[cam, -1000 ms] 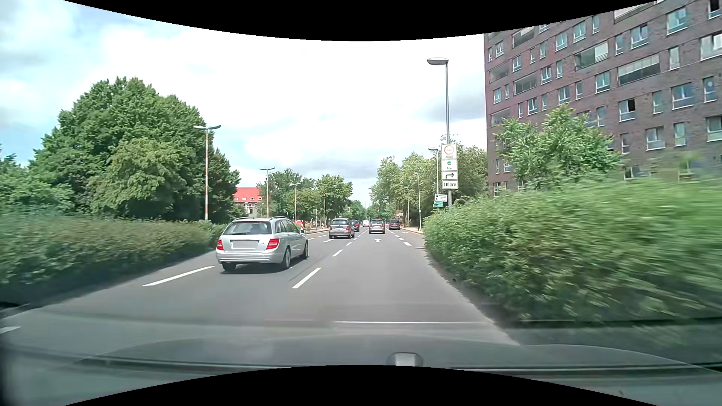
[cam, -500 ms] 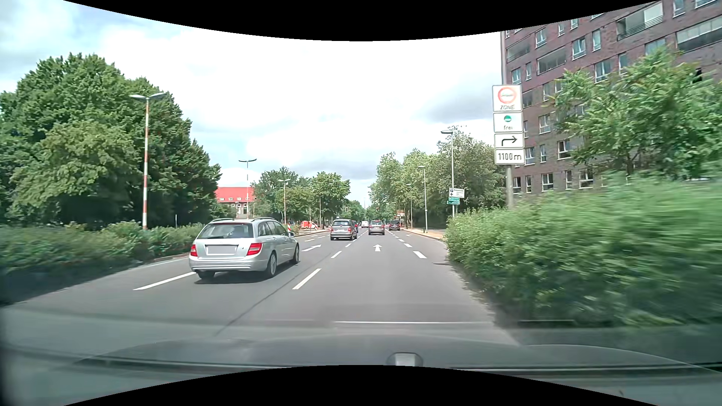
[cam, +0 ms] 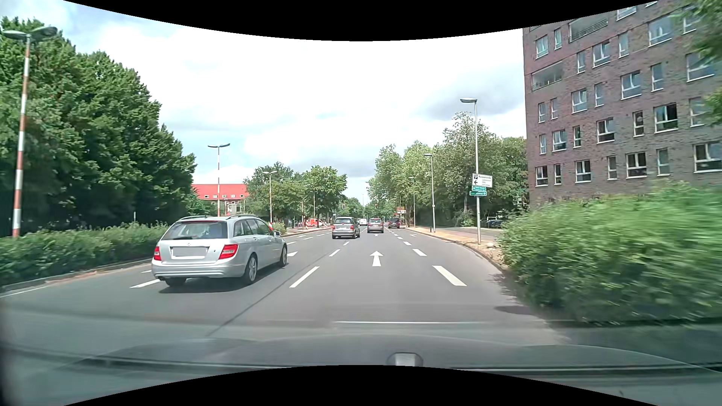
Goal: Follow the waypoints while adhering to traffic rules and regulations
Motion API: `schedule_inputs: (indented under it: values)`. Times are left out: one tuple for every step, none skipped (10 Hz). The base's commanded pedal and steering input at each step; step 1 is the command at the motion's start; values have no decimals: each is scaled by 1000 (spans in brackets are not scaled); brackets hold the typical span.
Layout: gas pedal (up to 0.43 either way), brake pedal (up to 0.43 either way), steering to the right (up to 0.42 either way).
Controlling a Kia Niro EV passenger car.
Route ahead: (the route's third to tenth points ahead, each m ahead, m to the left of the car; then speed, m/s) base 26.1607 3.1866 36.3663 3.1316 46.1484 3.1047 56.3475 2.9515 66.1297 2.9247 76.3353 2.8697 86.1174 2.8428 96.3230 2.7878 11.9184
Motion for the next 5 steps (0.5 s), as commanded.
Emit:
schedule_inputs:
  values:
    - [110,18,0]
    - [98,18,1]
    - [98,18,0]
    - [98,18,0]
    - [98,18,-1]
